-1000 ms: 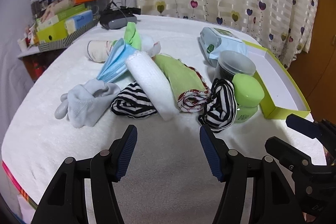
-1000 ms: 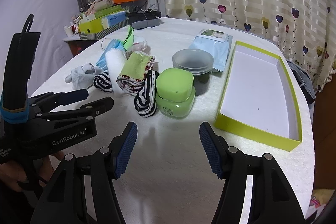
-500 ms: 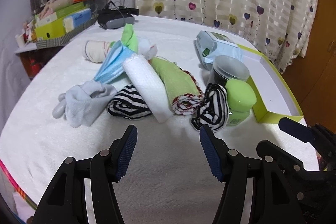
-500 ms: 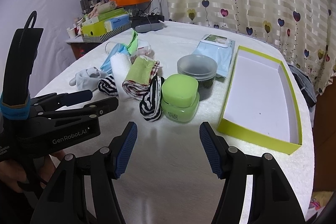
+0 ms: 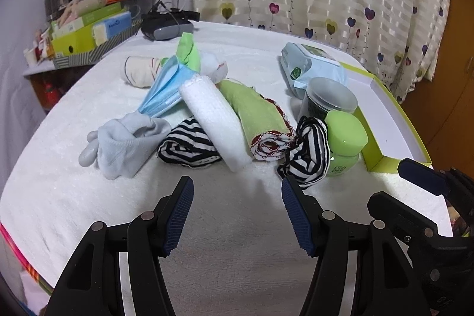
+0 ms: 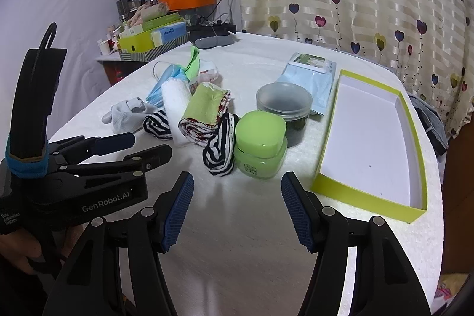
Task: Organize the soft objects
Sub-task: 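Move both tools toward the pile of soft items, then grasp the grey glove with the left tool while the right tool grasps the white rolled towel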
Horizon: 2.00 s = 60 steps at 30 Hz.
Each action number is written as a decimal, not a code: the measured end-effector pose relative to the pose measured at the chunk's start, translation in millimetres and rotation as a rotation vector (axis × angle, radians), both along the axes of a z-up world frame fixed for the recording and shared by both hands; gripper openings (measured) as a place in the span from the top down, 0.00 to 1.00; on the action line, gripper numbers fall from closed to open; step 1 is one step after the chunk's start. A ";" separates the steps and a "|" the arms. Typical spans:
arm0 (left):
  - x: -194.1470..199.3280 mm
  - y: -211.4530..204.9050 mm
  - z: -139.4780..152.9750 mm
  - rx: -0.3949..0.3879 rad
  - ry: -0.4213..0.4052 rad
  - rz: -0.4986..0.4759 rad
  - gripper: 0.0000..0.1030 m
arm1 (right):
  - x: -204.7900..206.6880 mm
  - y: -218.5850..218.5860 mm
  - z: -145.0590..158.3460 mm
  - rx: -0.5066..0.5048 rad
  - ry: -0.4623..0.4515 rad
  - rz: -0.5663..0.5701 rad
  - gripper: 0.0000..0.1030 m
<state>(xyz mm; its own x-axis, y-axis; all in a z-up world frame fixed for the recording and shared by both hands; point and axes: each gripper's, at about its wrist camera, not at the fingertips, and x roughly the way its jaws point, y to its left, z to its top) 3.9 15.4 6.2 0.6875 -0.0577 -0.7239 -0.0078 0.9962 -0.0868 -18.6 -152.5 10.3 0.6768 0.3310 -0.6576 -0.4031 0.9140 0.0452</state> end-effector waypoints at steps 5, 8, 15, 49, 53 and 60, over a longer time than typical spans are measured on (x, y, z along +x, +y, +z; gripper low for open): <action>-0.2 4.7 2.1 0.004 -0.012 0.010 0.40 | -0.8 3.7 3.1 -0.002 -0.010 0.008 0.39; 0.1 8.1 1.7 0.001 -0.013 0.020 0.40 | -0.5 5.0 3.6 -0.001 -0.009 0.013 0.39; 0.7 14.2 1.5 -0.009 -0.020 0.034 0.40 | 1.9 8.9 4.8 -0.001 -0.010 0.028 0.39; 9.8 103.4 5.6 -0.052 -0.044 0.173 0.40 | 33.1 68.2 11.5 -0.015 -0.013 0.157 0.39; 15.2 107.6 0.9 -0.044 -0.030 0.189 0.40 | 38.4 75.0 9.2 -0.018 -0.007 0.172 0.39; 21.7 113.3 -5.1 -0.036 -0.019 0.200 0.40 | 46.8 88.5 6.9 -0.025 -0.001 0.196 0.39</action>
<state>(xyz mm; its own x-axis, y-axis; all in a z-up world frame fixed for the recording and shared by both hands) 25.6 128.7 1.1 0.7014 0.0557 -0.7106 -0.2035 0.9711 -0.1247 28.2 -64.0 17.3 0.6016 0.4404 -0.6664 -0.5738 0.8187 0.0230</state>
